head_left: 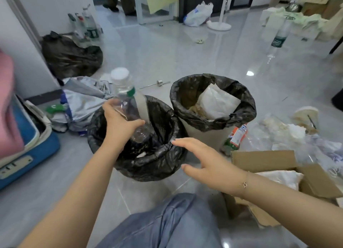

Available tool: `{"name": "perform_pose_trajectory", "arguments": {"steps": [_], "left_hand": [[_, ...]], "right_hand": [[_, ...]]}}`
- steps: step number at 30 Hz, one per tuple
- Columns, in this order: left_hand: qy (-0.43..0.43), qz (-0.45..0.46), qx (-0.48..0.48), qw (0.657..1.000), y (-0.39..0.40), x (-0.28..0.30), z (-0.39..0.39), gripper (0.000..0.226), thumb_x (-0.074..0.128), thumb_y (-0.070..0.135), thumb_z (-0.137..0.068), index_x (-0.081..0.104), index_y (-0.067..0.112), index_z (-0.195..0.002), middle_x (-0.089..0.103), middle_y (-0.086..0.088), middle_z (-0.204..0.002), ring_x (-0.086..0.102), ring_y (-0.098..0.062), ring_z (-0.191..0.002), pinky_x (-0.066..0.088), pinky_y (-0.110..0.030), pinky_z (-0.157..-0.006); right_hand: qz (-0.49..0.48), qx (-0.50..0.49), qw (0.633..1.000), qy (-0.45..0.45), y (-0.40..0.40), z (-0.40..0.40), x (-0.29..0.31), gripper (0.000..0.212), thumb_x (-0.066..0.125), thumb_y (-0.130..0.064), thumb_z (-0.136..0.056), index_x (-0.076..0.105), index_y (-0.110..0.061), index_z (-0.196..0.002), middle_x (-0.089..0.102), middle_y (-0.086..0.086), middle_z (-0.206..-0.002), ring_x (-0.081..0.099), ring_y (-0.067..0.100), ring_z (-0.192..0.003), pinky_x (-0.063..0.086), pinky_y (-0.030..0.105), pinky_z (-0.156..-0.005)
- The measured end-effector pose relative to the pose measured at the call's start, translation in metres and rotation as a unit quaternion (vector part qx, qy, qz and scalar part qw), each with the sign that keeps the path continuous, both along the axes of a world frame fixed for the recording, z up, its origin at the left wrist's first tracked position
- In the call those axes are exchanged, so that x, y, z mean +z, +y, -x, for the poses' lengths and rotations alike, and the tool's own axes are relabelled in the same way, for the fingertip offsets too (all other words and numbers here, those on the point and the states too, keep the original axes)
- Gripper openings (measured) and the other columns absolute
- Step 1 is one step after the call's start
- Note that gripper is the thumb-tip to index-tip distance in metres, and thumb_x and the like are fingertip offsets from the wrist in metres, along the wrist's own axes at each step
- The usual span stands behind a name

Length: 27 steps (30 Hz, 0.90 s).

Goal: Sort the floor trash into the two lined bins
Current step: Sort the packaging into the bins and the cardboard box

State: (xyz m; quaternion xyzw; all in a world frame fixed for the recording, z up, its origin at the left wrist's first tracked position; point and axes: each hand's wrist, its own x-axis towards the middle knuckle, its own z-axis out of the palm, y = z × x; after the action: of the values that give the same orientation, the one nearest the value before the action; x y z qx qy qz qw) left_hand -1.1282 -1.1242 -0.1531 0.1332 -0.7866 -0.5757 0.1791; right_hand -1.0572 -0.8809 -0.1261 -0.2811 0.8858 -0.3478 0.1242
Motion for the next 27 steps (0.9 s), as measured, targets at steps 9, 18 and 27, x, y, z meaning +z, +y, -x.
{"name": "perform_pose_trajectory", "arguments": {"steps": [9,18,27], "left_hand": [[-0.128,0.029,-0.019,0.991,0.004,-0.015,-0.002,0.061,0.075,0.022,-0.082,0.042,0.015,-0.134,0.048,-0.009,-0.135,0.048,-0.016,-0.111,0.04,-0.028,-0.089],[-0.023,-0.125,-0.081,0.989,0.053,0.026,-0.073,0.029,0.062,0.002,-0.089,0.06,0.01,-0.116,0.067,-0.004,-0.114,0.064,-0.008,-0.101,0.05,-0.025,-0.095],[0.004,-0.098,-0.227,0.969,0.143,0.022,-0.09,0.031,0.061,-0.002,-0.089,0.061,0.026,-0.103,0.067,0.001,-0.107,0.064,-0.006,-0.098,0.049,-0.014,-0.081]], "right_hand": [[0.009,0.017,1.0,-0.009,-0.013,0.006,-0.024,0.054,0.056,-0.02,-0.093,0.039,-0.032,-0.142,0.032,-0.018,-0.148,0.025,-0.004,-0.138,0.021,0.018,-0.114],[0.089,-0.071,0.993,-0.006,0.005,-0.001,-0.025,0.047,0.058,-0.01,-0.09,0.051,-0.027,-0.134,0.048,-0.018,-0.134,0.04,-0.009,-0.125,0.029,0.009,-0.105],[0.189,-0.291,0.938,-0.016,0.089,-0.025,-0.014,0.035,0.057,-0.01,-0.086,0.063,-0.033,-0.112,0.06,-0.025,-0.109,0.054,-0.008,-0.104,0.045,0.011,-0.078]]}}
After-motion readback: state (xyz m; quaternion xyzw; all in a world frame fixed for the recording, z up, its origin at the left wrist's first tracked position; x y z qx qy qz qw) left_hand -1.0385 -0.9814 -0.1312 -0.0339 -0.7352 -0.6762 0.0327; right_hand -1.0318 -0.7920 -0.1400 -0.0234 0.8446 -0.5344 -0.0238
